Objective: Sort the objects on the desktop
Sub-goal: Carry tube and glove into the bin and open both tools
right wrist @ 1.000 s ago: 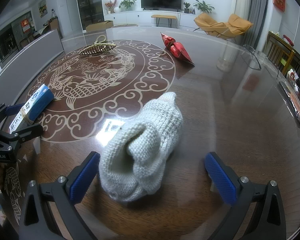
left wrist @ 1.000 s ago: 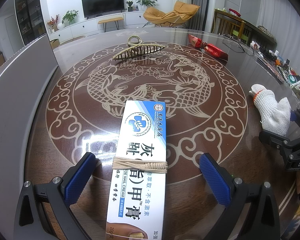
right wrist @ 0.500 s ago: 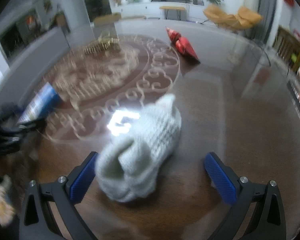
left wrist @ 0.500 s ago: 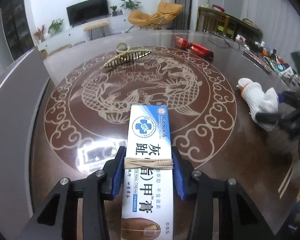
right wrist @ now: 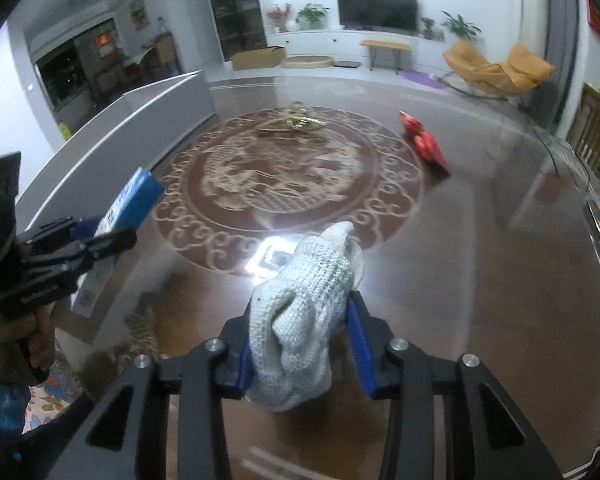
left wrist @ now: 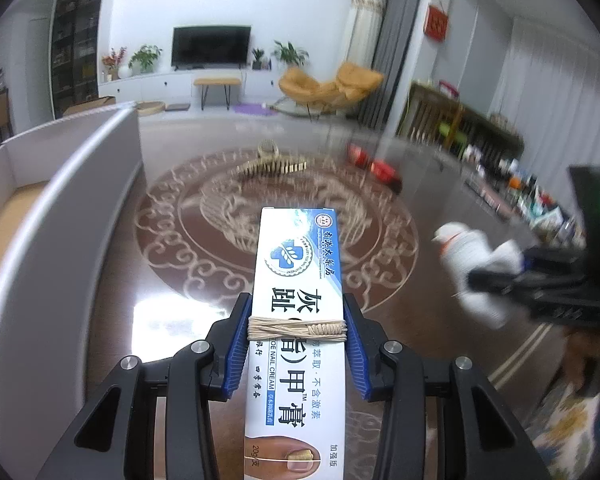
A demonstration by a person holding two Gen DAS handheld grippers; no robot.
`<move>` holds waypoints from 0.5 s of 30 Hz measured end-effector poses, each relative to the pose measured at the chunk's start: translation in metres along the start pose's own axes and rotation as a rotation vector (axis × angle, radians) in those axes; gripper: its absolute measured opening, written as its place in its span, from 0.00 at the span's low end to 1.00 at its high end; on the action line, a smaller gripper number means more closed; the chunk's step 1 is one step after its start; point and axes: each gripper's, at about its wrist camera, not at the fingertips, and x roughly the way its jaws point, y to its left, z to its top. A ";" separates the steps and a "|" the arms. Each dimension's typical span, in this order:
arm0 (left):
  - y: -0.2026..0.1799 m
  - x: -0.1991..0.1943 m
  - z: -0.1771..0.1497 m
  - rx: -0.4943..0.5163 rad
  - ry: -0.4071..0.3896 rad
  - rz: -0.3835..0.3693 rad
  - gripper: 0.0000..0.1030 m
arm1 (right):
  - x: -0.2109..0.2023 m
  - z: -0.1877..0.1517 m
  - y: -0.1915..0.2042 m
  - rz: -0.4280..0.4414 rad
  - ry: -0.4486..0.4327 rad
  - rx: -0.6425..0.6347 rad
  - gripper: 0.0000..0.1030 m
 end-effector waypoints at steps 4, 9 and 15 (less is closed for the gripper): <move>0.023 -0.053 0.016 -0.067 -0.084 -0.016 0.42 | -0.007 0.029 0.035 0.087 -0.053 0.009 0.40; 0.073 -0.118 0.036 -0.080 -0.158 0.088 0.42 | -0.018 0.081 0.127 0.257 -0.133 -0.083 0.40; 0.184 -0.141 0.042 -0.199 -0.093 0.284 0.42 | 0.007 0.143 0.259 0.373 -0.153 -0.273 0.40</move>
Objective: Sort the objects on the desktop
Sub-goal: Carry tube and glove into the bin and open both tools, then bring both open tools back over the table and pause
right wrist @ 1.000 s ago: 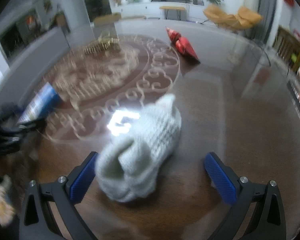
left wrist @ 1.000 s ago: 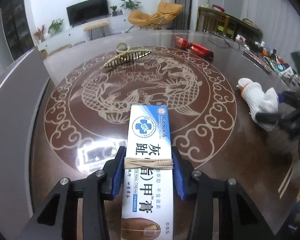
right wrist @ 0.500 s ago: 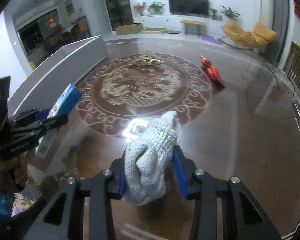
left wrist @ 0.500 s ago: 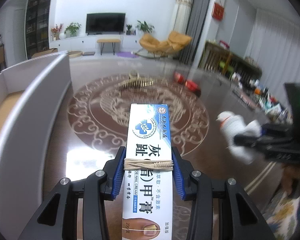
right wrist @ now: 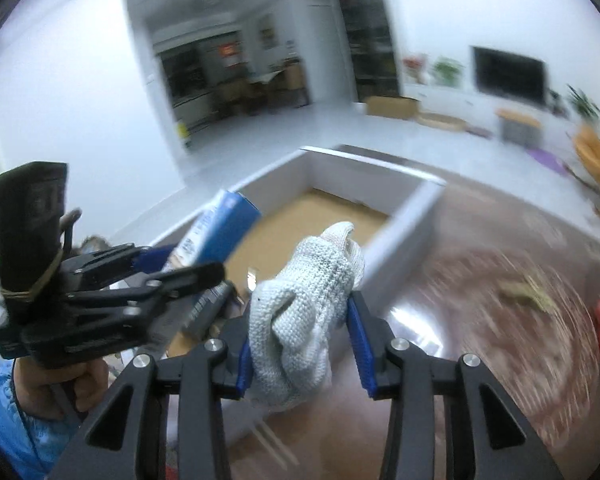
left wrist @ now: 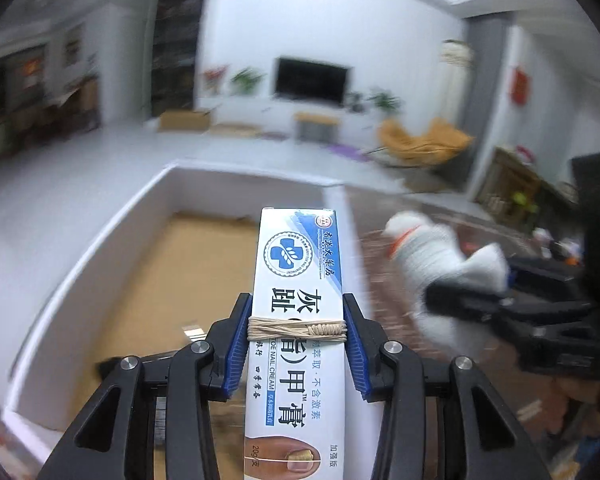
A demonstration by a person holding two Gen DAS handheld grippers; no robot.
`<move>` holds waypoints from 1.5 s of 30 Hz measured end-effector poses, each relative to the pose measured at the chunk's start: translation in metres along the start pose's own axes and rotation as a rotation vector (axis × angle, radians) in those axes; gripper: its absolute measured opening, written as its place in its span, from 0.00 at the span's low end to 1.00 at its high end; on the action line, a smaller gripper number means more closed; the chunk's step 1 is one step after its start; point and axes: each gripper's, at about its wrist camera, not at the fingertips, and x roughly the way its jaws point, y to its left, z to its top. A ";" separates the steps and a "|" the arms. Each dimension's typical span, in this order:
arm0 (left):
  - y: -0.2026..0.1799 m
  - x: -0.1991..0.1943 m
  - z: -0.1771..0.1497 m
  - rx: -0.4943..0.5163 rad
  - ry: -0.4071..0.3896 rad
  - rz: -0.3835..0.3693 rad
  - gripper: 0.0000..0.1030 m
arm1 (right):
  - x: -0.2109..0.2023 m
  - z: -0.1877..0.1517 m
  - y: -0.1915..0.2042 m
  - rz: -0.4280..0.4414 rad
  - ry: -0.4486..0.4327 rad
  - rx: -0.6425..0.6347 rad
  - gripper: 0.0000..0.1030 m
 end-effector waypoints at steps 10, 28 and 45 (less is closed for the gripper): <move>0.076 0.083 -0.020 -0.095 0.380 0.225 0.66 | 0.136 0.022 0.038 0.007 0.183 -0.006 0.72; -0.125 -0.026 -0.034 0.039 -0.035 -0.159 1.00 | -0.024 -0.187 -0.160 -0.556 0.161 0.075 1.00; -0.278 0.174 -0.117 0.247 0.280 -0.086 1.00 | -0.093 -0.252 -0.274 -0.633 0.182 0.411 1.00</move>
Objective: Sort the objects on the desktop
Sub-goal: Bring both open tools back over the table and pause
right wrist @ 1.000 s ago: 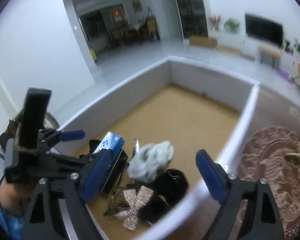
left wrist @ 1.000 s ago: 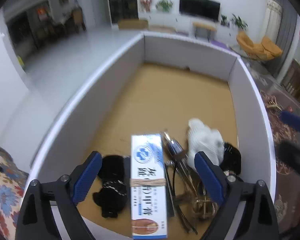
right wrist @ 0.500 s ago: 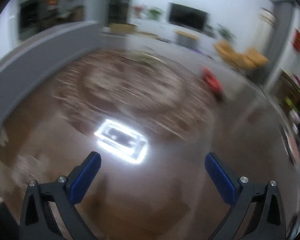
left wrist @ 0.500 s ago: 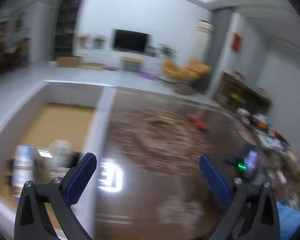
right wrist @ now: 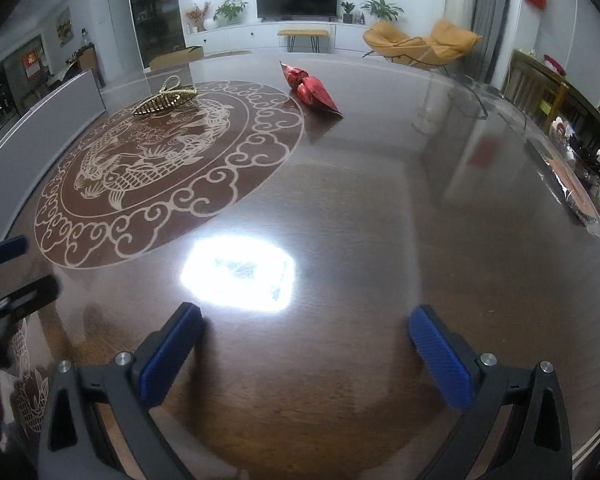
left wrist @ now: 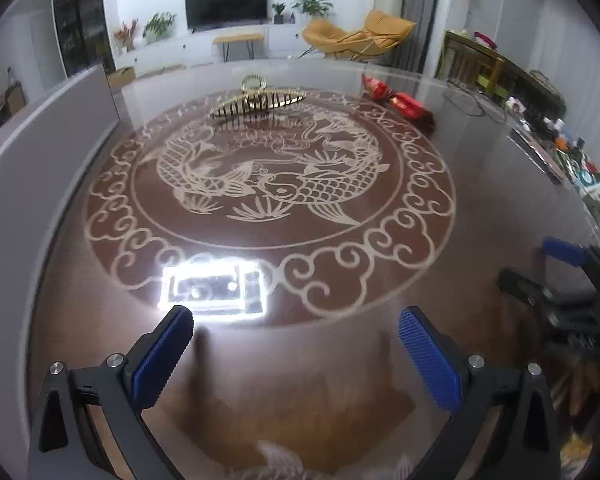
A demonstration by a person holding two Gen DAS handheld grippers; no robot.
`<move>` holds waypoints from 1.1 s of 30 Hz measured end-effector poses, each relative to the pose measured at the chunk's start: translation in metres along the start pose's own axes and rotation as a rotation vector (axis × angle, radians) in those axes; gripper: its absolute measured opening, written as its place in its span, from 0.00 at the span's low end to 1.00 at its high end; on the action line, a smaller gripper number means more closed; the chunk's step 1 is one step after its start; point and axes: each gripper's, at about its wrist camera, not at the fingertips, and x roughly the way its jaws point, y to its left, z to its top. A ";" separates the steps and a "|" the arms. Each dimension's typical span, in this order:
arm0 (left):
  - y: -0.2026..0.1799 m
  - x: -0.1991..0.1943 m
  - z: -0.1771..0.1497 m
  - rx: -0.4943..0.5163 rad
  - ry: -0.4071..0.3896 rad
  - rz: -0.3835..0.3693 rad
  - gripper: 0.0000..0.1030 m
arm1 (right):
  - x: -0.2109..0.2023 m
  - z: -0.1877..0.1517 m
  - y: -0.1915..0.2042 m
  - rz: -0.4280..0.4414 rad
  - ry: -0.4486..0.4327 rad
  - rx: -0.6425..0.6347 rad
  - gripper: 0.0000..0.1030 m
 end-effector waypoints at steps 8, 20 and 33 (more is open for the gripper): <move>-0.009 0.003 0.002 0.033 -0.005 0.029 1.00 | 0.000 0.000 0.001 0.000 0.000 0.000 1.00; -0.011 0.006 0.003 0.033 -0.006 0.030 1.00 | 0.000 0.000 0.000 -0.001 -0.001 0.001 1.00; -0.010 0.006 0.004 0.033 -0.006 0.029 1.00 | 0.000 -0.001 0.000 -0.001 -0.001 0.002 1.00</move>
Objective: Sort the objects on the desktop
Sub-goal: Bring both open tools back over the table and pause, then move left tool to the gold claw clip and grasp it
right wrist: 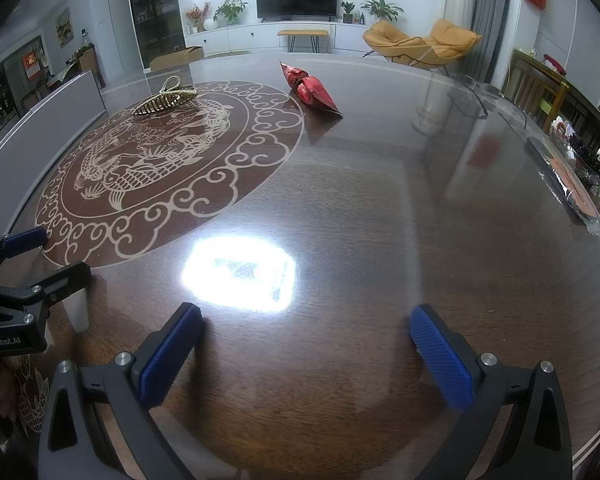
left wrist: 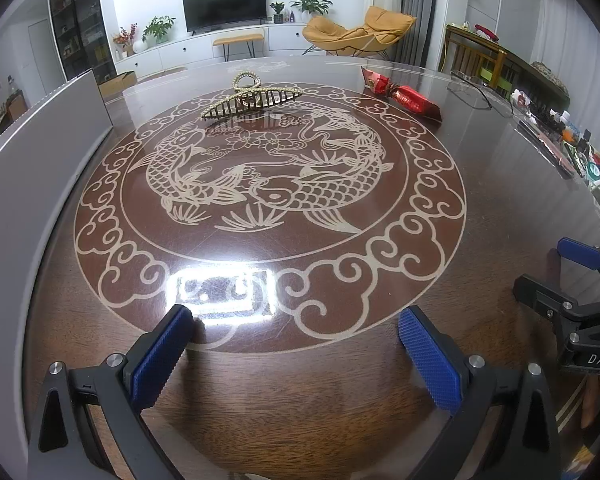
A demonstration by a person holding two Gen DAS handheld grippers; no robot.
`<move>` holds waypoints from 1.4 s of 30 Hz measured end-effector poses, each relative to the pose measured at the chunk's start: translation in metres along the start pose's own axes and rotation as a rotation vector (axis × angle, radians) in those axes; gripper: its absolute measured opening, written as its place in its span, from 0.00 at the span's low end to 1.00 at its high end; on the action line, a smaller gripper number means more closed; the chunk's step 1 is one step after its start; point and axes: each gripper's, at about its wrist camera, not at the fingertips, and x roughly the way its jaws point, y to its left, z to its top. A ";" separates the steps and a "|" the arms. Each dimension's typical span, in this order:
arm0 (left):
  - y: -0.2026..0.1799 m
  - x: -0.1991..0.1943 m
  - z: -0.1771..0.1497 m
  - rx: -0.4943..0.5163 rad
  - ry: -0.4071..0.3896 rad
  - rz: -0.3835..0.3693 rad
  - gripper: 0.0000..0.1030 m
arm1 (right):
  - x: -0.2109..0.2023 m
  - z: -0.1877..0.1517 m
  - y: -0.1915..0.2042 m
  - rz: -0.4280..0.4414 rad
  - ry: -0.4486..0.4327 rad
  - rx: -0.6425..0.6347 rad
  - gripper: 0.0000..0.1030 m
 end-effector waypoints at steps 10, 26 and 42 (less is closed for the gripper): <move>0.000 0.000 0.000 0.000 0.000 0.000 1.00 | 0.001 0.000 0.000 0.000 0.000 0.000 1.00; 0.000 0.000 0.000 0.000 0.000 0.000 1.00 | 0.000 0.000 0.000 0.000 0.000 0.001 1.00; 0.000 0.019 0.030 -0.007 0.011 0.004 1.00 | 0.000 0.000 0.000 -0.001 -0.001 0.002 1.00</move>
